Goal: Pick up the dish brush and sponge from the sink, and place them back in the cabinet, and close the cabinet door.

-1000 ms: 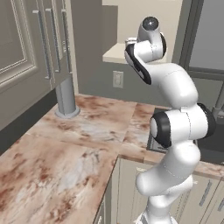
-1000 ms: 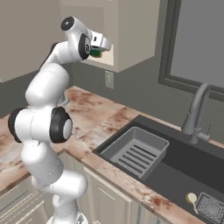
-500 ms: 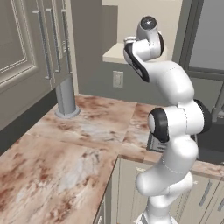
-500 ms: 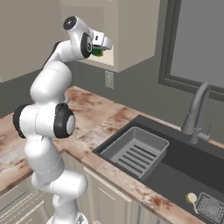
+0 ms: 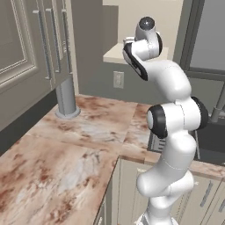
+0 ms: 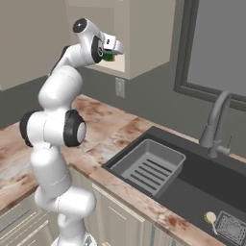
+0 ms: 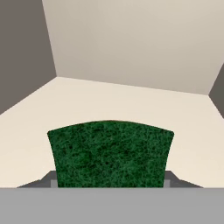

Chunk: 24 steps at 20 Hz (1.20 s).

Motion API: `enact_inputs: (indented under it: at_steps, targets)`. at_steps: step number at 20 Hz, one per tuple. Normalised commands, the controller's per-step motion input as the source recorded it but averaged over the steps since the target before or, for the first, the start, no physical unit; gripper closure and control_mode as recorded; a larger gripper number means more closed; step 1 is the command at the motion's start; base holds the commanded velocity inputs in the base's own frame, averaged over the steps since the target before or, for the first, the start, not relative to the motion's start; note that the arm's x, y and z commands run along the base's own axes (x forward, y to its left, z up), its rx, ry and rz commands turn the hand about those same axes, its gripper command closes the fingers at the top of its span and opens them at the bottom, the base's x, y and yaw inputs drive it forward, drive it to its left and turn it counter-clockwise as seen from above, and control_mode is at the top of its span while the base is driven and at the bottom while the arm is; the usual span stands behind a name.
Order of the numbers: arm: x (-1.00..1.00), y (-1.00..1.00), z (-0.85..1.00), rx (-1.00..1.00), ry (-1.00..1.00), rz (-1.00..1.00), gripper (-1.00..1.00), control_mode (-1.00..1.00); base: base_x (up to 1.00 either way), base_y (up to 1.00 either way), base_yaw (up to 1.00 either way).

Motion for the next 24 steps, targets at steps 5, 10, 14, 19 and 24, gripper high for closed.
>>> enact_inputs:
  at_steps: [5, 10, 14, 19, 24]
  targets:
    - [0.19, 0.0, -0.09, 0.0, 0.0, 0.0, 1.0, -1.0, 0.0, 0.0, 0.0]
    - [0.16, 0.0, -0.08, 0.0, 0.0, 0.0, 1.0, -1.0, 0.0, 0.0, 0.0]
    - [0.18, 0.0, -0.08, 0.0, 0.0, 0.0, 1.0, -1.0, 0.0, 0.0, 0.0]
    - [0.2, 0.0, -0.07, 0.0, 0.0, 0.0, 1.0, -1.0, 0.0, 0.0, 0.0]
    - [0.22, 0.0, -0.06, 0.0, 0.0, 0.0, 1.0, -1.0, 0.0, 0.0, 0.0]
